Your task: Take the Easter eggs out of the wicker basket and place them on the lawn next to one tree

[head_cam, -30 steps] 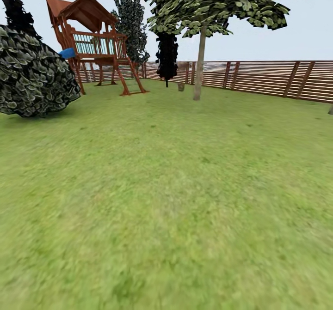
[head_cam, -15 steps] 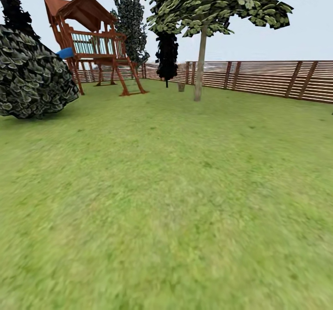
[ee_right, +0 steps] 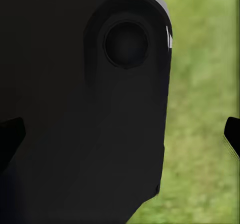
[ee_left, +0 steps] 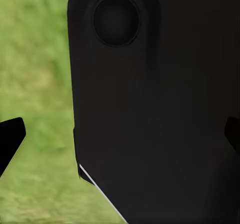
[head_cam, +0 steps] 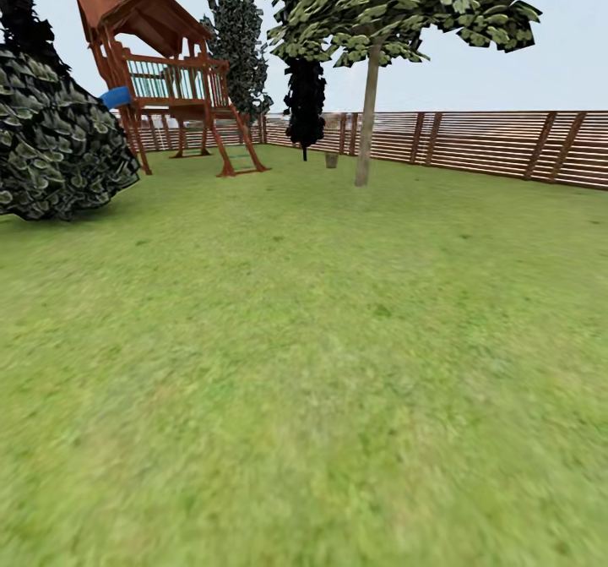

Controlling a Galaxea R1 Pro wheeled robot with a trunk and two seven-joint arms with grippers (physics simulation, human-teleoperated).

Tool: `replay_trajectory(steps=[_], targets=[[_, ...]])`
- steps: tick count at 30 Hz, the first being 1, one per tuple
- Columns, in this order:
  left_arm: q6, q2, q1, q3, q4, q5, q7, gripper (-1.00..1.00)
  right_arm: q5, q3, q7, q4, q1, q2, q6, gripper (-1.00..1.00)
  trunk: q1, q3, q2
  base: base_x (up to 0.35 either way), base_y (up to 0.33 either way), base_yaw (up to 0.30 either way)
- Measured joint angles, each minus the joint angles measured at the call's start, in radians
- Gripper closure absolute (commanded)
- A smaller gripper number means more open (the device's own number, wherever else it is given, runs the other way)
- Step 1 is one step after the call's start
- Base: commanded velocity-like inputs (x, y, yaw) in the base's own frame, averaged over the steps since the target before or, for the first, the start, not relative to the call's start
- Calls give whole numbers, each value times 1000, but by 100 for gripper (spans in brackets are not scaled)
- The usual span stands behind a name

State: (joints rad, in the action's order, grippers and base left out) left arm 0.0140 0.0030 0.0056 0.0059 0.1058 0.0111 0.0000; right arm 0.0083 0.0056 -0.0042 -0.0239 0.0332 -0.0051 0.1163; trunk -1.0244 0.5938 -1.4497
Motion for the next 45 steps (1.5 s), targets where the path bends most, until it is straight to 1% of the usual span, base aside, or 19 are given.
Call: replay_trajectory(steps=[45], targets=[[0, 0, 0, 0, 0, 0, 0, -100, 0, 0, 0, 0, 0, 2, 0, -100, 0, 0, 0, 328, 0, 0]])
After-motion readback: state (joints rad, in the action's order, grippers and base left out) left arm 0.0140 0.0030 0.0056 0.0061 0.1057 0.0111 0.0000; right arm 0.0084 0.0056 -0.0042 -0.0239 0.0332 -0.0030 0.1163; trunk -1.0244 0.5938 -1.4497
